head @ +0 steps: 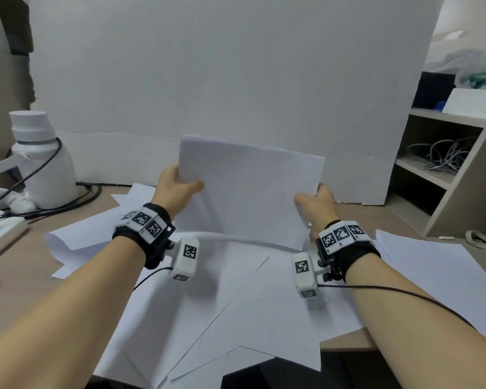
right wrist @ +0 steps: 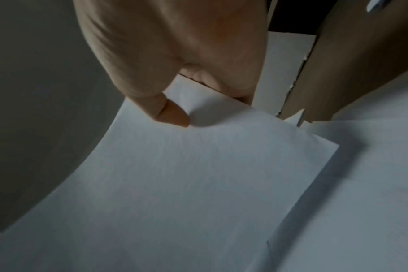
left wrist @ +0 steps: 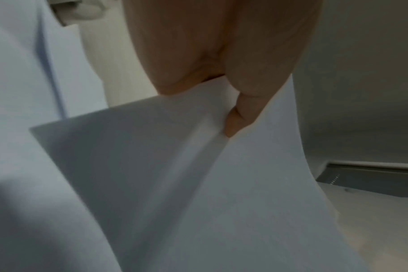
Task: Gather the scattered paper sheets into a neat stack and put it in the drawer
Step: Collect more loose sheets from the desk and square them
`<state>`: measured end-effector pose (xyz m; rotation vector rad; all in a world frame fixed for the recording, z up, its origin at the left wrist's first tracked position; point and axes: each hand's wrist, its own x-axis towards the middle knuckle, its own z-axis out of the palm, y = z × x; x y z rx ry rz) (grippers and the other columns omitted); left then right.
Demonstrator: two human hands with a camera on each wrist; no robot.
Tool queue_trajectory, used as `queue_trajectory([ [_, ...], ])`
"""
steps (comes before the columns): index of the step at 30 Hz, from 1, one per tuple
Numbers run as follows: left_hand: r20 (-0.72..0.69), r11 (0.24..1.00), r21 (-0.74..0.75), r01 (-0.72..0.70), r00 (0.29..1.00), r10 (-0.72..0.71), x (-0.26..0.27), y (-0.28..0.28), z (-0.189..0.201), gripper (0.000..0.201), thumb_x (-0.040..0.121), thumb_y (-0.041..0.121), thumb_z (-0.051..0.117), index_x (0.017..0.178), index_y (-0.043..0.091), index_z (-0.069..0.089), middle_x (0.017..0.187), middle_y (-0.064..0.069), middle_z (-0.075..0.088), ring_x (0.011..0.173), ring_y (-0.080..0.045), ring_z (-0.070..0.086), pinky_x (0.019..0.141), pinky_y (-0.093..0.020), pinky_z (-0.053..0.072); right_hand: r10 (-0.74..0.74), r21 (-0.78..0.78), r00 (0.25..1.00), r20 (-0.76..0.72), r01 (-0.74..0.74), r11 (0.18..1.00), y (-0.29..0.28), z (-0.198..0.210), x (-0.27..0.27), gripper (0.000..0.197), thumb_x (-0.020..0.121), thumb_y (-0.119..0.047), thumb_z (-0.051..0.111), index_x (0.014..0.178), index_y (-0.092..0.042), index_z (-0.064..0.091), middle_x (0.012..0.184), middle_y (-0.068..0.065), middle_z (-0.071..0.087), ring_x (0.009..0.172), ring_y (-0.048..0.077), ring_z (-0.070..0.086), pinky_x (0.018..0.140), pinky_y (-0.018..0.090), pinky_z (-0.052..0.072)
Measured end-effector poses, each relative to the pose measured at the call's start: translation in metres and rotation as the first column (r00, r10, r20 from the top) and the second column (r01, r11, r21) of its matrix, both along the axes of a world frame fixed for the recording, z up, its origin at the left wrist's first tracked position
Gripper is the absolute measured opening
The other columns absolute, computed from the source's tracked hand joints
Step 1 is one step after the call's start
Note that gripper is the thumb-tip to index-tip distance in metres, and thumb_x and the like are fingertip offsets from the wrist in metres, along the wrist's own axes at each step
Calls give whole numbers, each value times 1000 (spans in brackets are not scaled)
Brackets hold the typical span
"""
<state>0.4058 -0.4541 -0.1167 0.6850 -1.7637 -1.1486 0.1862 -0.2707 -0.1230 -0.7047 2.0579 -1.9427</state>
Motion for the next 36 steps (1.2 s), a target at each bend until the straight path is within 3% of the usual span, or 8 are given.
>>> queue_trajectory([
  [5, 87, 872, -489, -31, 993, 84, 3, 21, 68, 21, 83, 2, 64, 103, 7, 66, 98, -7, 69, 88, -25, 64, 73, -36, 51, -178, 128, 829, -529, 286, 950, 18, 39, 18, 104, 68, -31, 75, 152, -26, 15, 149, 8, 28, 138, 29, 27, 111, 48, 29],
  [9, 166, 711, -702, 22, 977, 134, -1, 50, 113, 21, 85, 5, 63, 106, 7, 60, 93, -1, 61, 88, -29, 57, 71, -32, 38, 129, 236, 720, -682, 50, 970, 20, 74, 45, 30, 76, -23, 69, 104, -21, 60, 94, -6, 63, 94, 21, 58, 75, 18, 46],
  [13, 54, 611, -782, -121, 964, 259, -2, 63, 133, 51, 82, 17, 68, 131, 22, 53, 112, 5, 62, 116, -25, 50, 98, -36, 27, 100, 28, 844, -527, -101, 995, 13, 79, 55, 10, 73, -13, 57, 67, -6, 54, 63, 0, 50, 63, 14, 39, 54, 28, 35],
  [17, -110, 800, -476, -366, 927, 358, 5, 47, 108, 112, 68, 51, 81, 157, 24, 20, 148, -3, 39, 135, -23, 37, 114, -43, 25, 110, -175, 953, -282, -164, 971, 14, 73, 58, 9, 74, -2, 58, 70, -9, 54, 67, 3, 45, 63, 14, 39, 56, 27, 33],
  [21, -163, 974, 147, 174, 975, -149, 6, 28, 60, 107, 63, 47, 91, 149, 12, 38, 139, -12, 57, 124, -25, 59, 110, -47, 44, 194, -225, 965, -178, -232, 947, 15, 63, 56, 15, 80, 6, 59, 84, -8, 63, 77, 9, 54, 71, 19, 49, 63, 32, 41],
  [25, -165, 988, 68, 139, 978, -126, -5, 34, 40, 33, 82, 4, 73, 114, 4, 67, 101, -8, 76, 92, -22, 73, 86, -39, 58, 112, -177, 972, -209, -150, 973, 3, 50, 59, 18, 80, 4, 58, 76, -13, 59, 69, -2, 56, 61, 13, 50, 61, 25, 42],
  [28, -187, 999, -46, 9, 982, -17, -14, 47, 28, 33, 83, -2, 63, 113, 9, 65, 99, -1, 74, 84, -14, 70, 73, -25, 55, 23, -151, 972, -232, -59, 987, -11, 38, 69, 17, 83, -3, 54, 95, -12, 61, 77, -4, 62, 61, 10, 55, 62, 23, 45],
  [36, -44, 993, 115, -9, 999, 14, -4, 44, -33, 47, 69, 27, 70, 114, 22, 58, 112, 3, 70, 102, -16, 68, 96, -45, 55, 80, 91, 995, -54, -75, 993, -15, -20, 61, 33, 79, -8, 55, 111, -14, 51, 89, -3, 59, 86, 22, 61, 76, 34, 53],
])
